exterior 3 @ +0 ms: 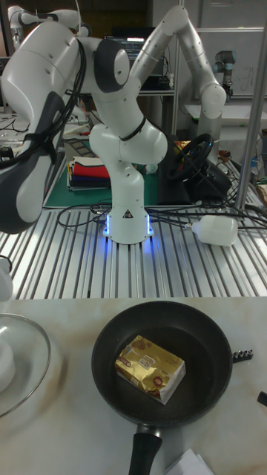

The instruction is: Cover the pot with the lid

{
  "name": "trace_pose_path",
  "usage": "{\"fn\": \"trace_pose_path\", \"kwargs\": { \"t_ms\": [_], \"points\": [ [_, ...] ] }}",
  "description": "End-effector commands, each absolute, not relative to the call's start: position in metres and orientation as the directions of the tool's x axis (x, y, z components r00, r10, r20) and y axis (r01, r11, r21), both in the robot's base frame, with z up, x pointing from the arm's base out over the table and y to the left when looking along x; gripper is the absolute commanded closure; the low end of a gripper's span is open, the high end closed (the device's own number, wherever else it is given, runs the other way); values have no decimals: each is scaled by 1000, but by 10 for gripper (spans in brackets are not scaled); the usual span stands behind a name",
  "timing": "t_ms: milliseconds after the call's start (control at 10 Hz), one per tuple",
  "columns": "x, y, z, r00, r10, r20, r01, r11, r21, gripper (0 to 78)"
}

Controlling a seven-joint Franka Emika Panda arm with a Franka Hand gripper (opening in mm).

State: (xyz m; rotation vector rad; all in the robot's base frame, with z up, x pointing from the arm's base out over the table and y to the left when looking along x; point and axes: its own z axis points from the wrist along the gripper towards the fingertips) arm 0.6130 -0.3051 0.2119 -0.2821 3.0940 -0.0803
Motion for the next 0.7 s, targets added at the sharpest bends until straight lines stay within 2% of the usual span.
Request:
{"fn": "trace_pose_path", "kwargs": {
  "t_ms": [100, 200, 300, 700],
  "points": [
    [613, -306, 214, -983, -179, -49, -176, 983, -60, 776],
    [613, -306, 213, -983, -179, -47, -176, 983, -60, 776],
    [607, -305, 211, -988, -147, 36, -149, 988, -50, 776],
    [595, -307, 201, -983, -142, 114, -148, 988, -44, 776]
  ]
}}
